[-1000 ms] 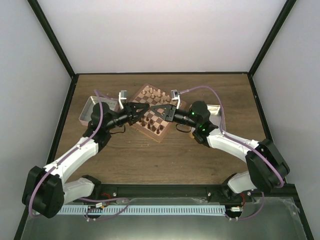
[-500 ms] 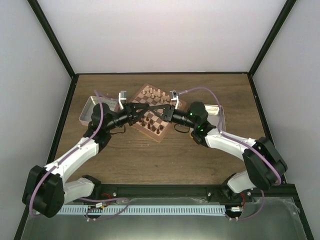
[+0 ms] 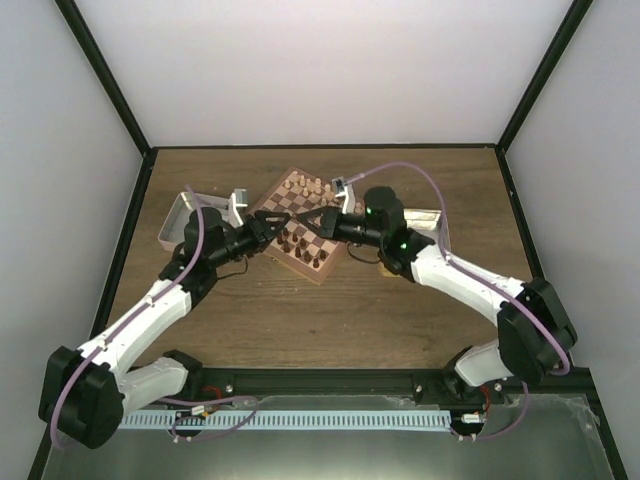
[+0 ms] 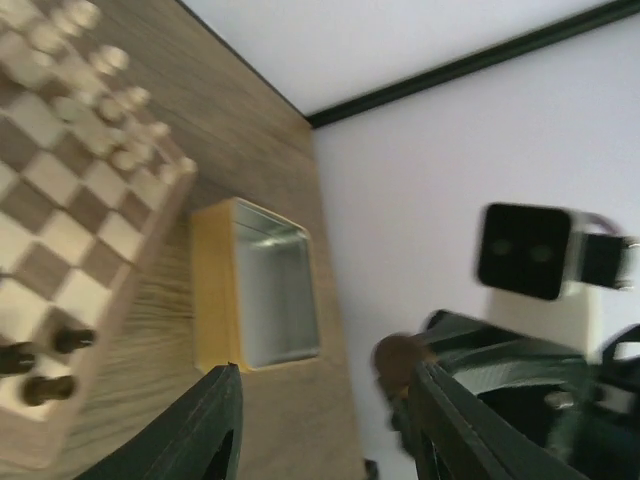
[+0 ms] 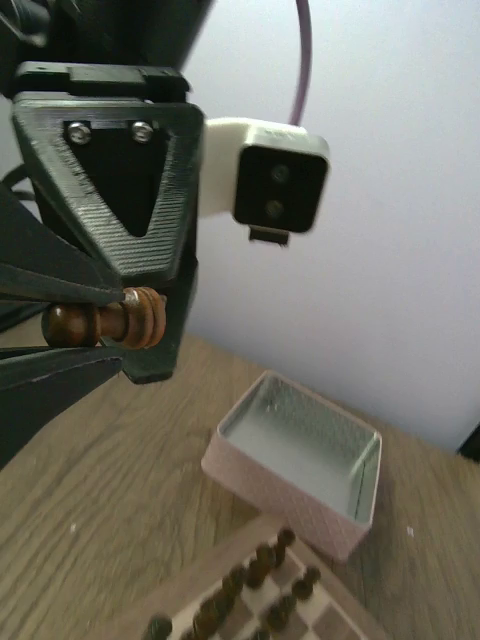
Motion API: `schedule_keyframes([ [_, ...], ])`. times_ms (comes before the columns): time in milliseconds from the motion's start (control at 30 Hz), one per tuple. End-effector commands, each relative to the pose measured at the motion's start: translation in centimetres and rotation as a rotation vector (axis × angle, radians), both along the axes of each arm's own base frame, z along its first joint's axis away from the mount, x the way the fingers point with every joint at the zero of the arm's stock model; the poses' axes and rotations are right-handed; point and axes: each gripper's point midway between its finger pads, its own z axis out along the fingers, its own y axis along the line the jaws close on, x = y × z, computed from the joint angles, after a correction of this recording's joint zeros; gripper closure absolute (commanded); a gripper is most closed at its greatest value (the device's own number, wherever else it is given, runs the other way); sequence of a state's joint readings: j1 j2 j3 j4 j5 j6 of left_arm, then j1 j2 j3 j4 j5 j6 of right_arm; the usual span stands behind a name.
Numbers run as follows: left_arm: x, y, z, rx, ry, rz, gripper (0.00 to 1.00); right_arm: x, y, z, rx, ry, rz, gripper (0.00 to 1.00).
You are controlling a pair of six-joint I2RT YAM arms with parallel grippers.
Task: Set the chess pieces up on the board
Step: Place the chess piece on the chessboard.
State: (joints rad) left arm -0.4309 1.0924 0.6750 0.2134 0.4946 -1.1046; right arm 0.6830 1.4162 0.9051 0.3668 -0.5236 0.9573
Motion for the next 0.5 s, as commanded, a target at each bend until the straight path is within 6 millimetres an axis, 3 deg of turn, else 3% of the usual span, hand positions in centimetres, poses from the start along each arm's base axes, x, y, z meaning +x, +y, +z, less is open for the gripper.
schedule_keyframes([
  [0,0.7,3.5,-3.2,0.312,-0.028,0.125,0.52,1.9,-1.5,-2.9,-0.337,-0.032,-0.025,0.96],
  [167,1.4,7.1,-3.4,0.592,-0.088,0.225,0.49,2.8,-3.4,-9.4,-0.677,0.027,0.023,0.96],
  [300,1.4,8.7,-2.4,0.683,-0.123,0.275,0.45,3.9,-4.1,-11.3,-0.832,0.020,0.041,0.96],
  [467,1.4,9.3,-1.3,0.702,-0.164,0.301,0.44,5.2,-4.1,-12.9,-0.974,0.013,0.070,0.93],
])
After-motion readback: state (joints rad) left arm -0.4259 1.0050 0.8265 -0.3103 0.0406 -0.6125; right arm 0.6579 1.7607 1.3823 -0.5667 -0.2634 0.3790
